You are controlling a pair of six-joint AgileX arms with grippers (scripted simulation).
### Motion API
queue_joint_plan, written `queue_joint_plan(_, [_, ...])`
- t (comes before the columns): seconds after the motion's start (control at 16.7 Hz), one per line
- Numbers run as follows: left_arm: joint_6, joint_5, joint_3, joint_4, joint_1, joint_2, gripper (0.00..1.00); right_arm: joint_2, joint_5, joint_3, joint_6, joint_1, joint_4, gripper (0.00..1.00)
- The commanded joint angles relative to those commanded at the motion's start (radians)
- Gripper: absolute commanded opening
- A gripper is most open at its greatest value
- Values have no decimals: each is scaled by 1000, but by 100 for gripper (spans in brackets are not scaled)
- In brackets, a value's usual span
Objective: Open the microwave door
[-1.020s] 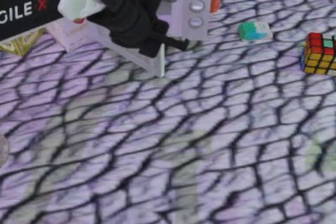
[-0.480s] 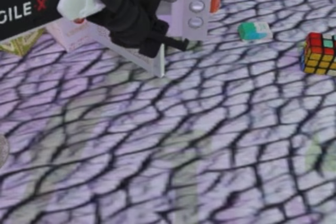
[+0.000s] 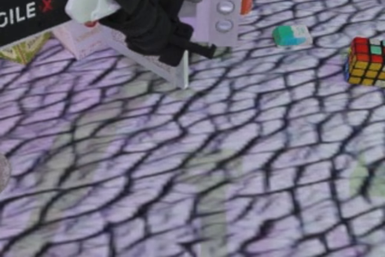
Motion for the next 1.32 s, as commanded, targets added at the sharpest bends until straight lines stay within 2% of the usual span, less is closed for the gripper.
queue_joint_plan(0.24, [12, 15, -11, 3, -1, -6, 0, 0, 0, 0, 0, 0, 0, 100])
queue_joint_plan(0.6, [137, 80, -89, 17, 44, -66, 0, 0, 0, 0, 0, 0, 0, 100])
queue_joint_plan(1.32, [142, 83, -92, 17, 46, -68, 0, 0, 0, 0, 0, 0, 0, 100])
